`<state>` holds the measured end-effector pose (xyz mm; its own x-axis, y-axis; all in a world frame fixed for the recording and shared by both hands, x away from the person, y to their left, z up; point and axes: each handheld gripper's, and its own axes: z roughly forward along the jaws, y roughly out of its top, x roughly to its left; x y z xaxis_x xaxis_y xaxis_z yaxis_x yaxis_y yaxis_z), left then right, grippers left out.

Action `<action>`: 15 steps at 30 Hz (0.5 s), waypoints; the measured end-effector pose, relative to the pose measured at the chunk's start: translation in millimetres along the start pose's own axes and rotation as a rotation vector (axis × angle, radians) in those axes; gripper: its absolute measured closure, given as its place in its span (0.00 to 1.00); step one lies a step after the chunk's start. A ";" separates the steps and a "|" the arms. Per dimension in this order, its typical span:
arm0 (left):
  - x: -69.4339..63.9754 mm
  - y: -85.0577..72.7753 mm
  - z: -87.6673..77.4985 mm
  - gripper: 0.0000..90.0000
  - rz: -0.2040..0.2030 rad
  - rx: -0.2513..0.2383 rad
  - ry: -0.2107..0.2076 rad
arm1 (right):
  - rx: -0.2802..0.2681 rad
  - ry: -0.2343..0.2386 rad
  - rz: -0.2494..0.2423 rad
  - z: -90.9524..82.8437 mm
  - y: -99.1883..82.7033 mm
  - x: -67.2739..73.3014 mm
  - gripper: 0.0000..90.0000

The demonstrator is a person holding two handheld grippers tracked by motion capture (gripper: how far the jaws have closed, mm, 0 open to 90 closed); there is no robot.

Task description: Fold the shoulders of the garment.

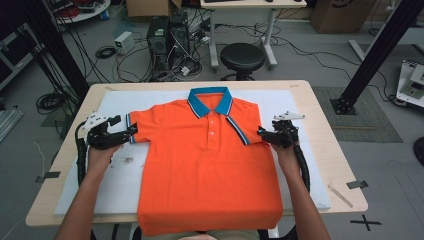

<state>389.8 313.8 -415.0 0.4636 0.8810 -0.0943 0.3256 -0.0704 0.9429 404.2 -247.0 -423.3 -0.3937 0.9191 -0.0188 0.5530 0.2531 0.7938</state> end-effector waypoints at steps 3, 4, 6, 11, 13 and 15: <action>3.8 3.1 4.9 0.23 -0.008 0.013 0.014 | 0.018 -0.020 -0.029 -3.5 -5.7 -1.0 0.40; 7.9 6.2 10.5 0.23 -0.020 0.053 0.031 | 0.021 -0.025 -0.034 -4.6 -7.2 -1.0 0.39; 9.8 7.6 13.5 0.23 -0.020 0.070 0.043 | 0.016 -0.025 -0.043 -7.3 -9.8 -1.0 0.37; 17.9 9.1 22.9 0.23 -0.053 0.152 0.113 | 0.003 -0.003 -0.055 -14.5 -14.7 -1.4 0.32; 20.5 11.1 26.2 0.23 -0.053 0.175 0.141 | 0.002 0.001 -0.056 -14.8 -15.8 -1.5 0.30; 21.1 12.8 31.6 0.23 -0.058 0.194 0.161 | 0.003 0.003 -0.051 -14.8 -17.2 -2.1 0.27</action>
<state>429.8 316.7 -414.9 0.3078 0.9481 -0.0794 0.5072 -0.0929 0.8568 384.6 -257.7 -428.0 -0.4233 0.9042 -0.0575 0.5346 0.3006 0.7898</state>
